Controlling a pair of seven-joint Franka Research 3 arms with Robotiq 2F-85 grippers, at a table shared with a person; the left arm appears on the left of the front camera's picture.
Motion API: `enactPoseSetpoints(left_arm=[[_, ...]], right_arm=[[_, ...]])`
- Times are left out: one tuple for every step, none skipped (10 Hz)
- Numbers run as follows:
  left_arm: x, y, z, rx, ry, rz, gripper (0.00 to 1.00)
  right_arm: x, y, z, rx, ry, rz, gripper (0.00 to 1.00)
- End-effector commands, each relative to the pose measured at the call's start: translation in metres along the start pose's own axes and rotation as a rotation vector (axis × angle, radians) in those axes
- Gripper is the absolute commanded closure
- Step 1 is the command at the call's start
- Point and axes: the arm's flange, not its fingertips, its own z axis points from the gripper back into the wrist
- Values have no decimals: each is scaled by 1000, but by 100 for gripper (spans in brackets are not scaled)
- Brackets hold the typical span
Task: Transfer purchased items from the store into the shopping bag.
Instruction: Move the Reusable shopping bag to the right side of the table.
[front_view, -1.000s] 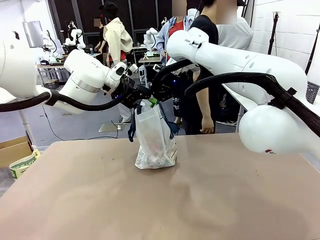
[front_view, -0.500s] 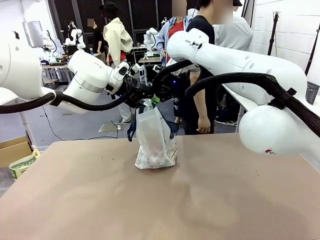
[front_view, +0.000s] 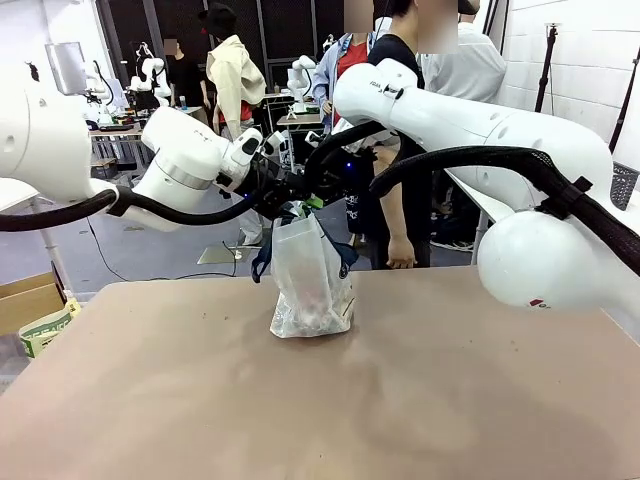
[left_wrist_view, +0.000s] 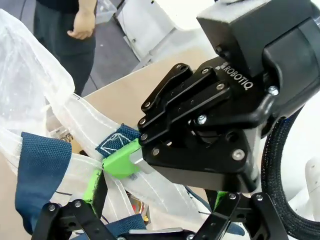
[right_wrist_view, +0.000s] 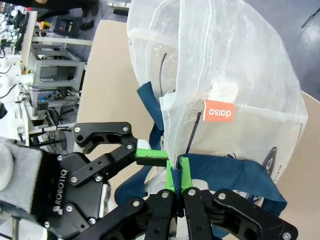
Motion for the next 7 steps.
enactPoseSetpoints(left_arm=[[7,4,-12,-5,40,-15,0],[8,2,-16,4,54,-21,0],[8,0,-18,14,70,-23,0],[8,0,-19,28,84,-23,0],[7,-2,-20,60,103,-55,0],[6,-3,-19,82,106,-65,18],[5,-4,-17,95,105,-68,36]], right_arm=[[-3,-3,-3,42,-15,14,100],[-4,-3,-3,40,-16,13,100],[-5,-3,-4,40,-16,12,100],[-5,-4,-3,40,-16,10,100],[-6,-4,-3,39,-15,12,100],[-6,-4,-3,39,-15,11,100],[-7,-3,-3,39,-14,12,100]])
